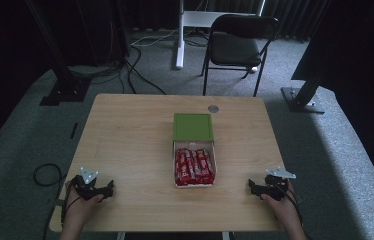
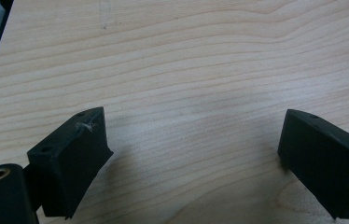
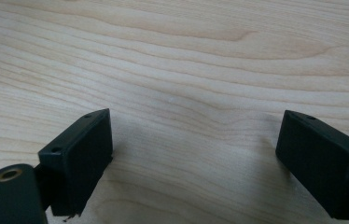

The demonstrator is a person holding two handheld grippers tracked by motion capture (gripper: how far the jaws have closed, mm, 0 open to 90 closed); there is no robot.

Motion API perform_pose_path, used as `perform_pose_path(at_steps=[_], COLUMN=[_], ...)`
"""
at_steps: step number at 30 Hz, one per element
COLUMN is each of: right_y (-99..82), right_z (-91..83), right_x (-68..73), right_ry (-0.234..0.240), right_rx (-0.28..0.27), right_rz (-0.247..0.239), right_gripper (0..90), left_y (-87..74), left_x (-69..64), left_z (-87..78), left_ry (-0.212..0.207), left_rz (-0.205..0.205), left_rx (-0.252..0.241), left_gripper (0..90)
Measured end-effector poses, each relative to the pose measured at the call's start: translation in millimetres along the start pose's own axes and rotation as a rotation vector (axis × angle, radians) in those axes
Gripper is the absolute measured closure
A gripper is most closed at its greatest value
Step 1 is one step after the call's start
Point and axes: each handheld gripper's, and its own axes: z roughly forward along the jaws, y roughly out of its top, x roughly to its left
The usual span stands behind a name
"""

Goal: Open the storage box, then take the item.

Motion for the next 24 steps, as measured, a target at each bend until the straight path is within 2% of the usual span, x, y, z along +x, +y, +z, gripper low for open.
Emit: perform_pose_path(at_steps=[1, 2, 7, 24], right_y=[0.0, 0.0, 0.2, 0.2], right_z=[0.0, 0.0, 0.2, 0.1], right_x=[0.0, 0.0, 0.2, 0.4], right_ry=[0.0, 0.0, -0.002, 0.0], right_rx=[0.0, 0.0, 0.0, -0.002], right_rz=[0.0, 0.0, 0.002, -0.001], right_gripper=[10.3, 10.3, 10.3, 11.0], left_y=[0.0, -0.1, -0.1, 0.3], left_x=[0.2, 0.0, -1.4, -1.7], left_z=[0.6, 1.0, 0.9, 1.6], left_ry=[-0.024, -0.032, -0.017, -0.005], left_rz=[-0.037, -0.047, -0.064, -0.076], left_rx=[0.013, 0.017, 0.017, 0.022], left_gripper=[9.1, 8.8, 8.7, 6.8])
